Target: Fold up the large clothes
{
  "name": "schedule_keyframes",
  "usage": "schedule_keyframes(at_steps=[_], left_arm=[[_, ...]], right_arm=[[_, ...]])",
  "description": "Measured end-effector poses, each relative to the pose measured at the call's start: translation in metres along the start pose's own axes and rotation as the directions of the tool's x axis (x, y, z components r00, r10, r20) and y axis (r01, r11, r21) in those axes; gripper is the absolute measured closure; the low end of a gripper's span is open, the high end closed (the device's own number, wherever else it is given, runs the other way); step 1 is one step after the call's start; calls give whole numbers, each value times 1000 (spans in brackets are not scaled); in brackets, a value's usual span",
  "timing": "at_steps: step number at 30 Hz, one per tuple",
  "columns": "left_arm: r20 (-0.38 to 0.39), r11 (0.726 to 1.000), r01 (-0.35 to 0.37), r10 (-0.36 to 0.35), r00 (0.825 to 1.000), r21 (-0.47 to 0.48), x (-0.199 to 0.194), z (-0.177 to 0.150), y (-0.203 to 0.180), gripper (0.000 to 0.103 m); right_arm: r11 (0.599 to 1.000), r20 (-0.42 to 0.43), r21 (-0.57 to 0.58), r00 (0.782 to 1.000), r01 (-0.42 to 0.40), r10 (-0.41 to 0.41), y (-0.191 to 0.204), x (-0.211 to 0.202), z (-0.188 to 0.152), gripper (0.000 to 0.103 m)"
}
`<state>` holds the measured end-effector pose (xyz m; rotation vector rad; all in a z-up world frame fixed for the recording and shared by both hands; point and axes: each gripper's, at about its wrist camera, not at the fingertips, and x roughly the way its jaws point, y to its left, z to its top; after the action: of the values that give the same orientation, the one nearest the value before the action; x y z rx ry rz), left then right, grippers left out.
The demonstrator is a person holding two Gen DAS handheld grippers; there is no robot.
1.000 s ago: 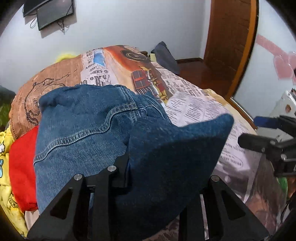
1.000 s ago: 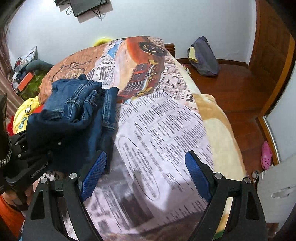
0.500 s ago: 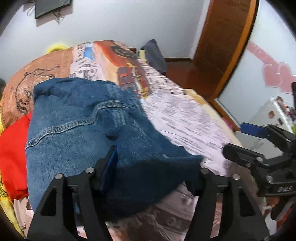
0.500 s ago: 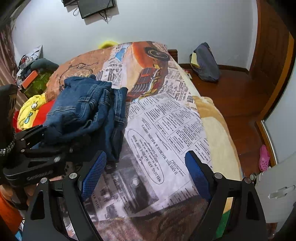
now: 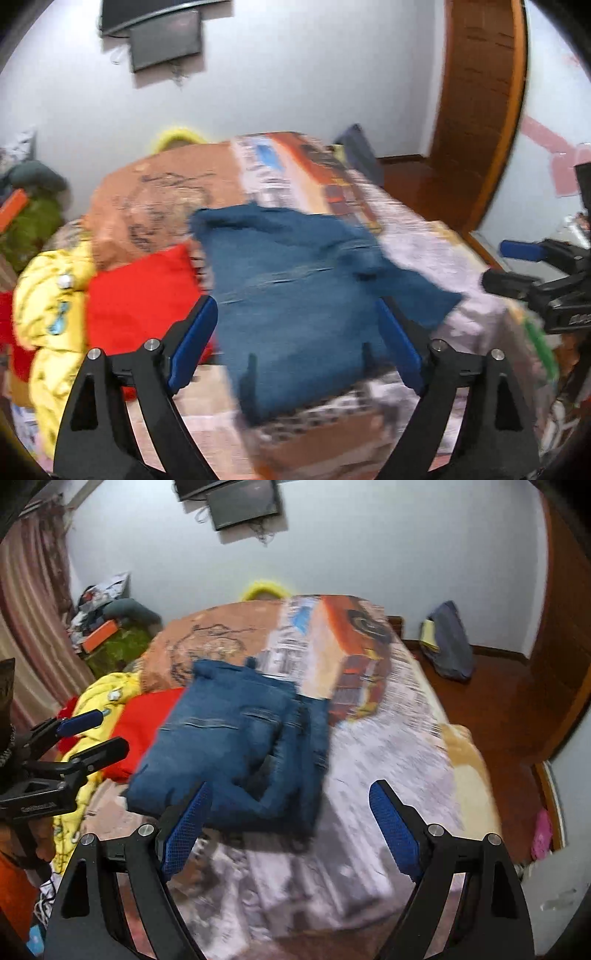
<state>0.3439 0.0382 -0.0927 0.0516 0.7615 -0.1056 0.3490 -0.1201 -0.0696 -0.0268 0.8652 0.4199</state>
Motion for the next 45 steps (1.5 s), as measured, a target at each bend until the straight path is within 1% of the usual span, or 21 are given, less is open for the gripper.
schedule_keyframes(at_steps=[1, 2, 5, 8, 10, 12, 14, 16, 20, 23, 24, 26, 28, 30, 31, 34, 38, 41, 45], left_arm=[[-14, 1000, -28, 28, 999, -10, 4, -3, 10, 15], [-30, 999, -42, 42, 999, -25, 8, -6, 18, 15], [-79, 997, -44, 38, 996, -70, 22, -18, 37, 15], [-139, 995, -43, 29, 990, -94, 43, -33, 46, 15], [-173, 995, -37, 22, 985, -88, 53, -43, 47, 15], [-210, 997, -25, 10, 978, -71, 62, -55, 44, 15], [-202, 998, -31, 20, 979, -53, 66, -66, 39, 15], [-184, 998, -29, 20, 983, -48, 65, -72, 36, 14], [-179, 997, -21, 6, 984, -81, 63, -81, 37, 12], [-182, 994, -7, -13, 983, -111, 59, -86, 42, 12], [-186, 993, -4, -18, 982, -119, 56, -87, 44, 12], [-190, 994, 3, -25, 981, -113, 51, -85, 46, 12], [-194, 997, -10, -4, 981, -70, 43, -83, 45, 12], [-169, 997, -74, 69, 983, -21, 33, -78, 45, 12], [-156, 996, -93, 90, 984, -7, 29, -75, 46, 12], [-124, 993, -121, 119, 985, -7, 21, -63, 56, 12], [-88, 989, -140, 136, 987, -44, 18, -45, 72, 12], [-76, 988, -128, 121, 990, -83, 25, -29, 83, 12], [-87, 988, -59, 47, 995, -141, 43, -14, 92, 11]], right_arm=[[1000, -4, -4, 1000, -15, 15, 6, 4, 2, 18], [999, -14, -13, 999, -33, 33, 12, 13, 4, 18], [998, -52, -32, 997, -53, 52, 24, 37, 7, 18], [998, -110, -43, 993, -48, 43, 29, 63, 4, 18], [999, -150, -46, 989, -26, 18, 24, 80, -1, 18], [999, -171, -47, 985, 0, -8, 16, 87, -6, 18], [999, -178, -45, 983, 31, -38, 3, 89, -11, 18], [999, -185, -35, 982, 19, -25, -11, 87, -17, 18], [1000, -198, 18, 980, -1, 5, -28, 82, -29, 18], [999, -199, 44, 980, 12, -3, -33, 76, -34, 18], [998, -200, 45, 980, 34, -24, -35, 72, -37, 18], [996, -201, 47, 978, 72, -61, -40, 66, -37, 18], [994, -207, 54, 975, 92, -79, -46, 60, -35, 18], [994, -189, 56, 979, 90, -78, -49, 49, -33, 18], [995, -176, 55, 981, 89, -78, -49, 45, -31, 18], [996, -140, 48, 988, 77, -70, -47, 35, -22, 17], [999, -81, 33, 996, 35, -32, -35, 26, -5, 16], [1000, -54, 11, 999, -2, 2, -22, 29, 8, 16], [998, -60, -5, 997, -58, 57, -12, 47, 23, 16]])
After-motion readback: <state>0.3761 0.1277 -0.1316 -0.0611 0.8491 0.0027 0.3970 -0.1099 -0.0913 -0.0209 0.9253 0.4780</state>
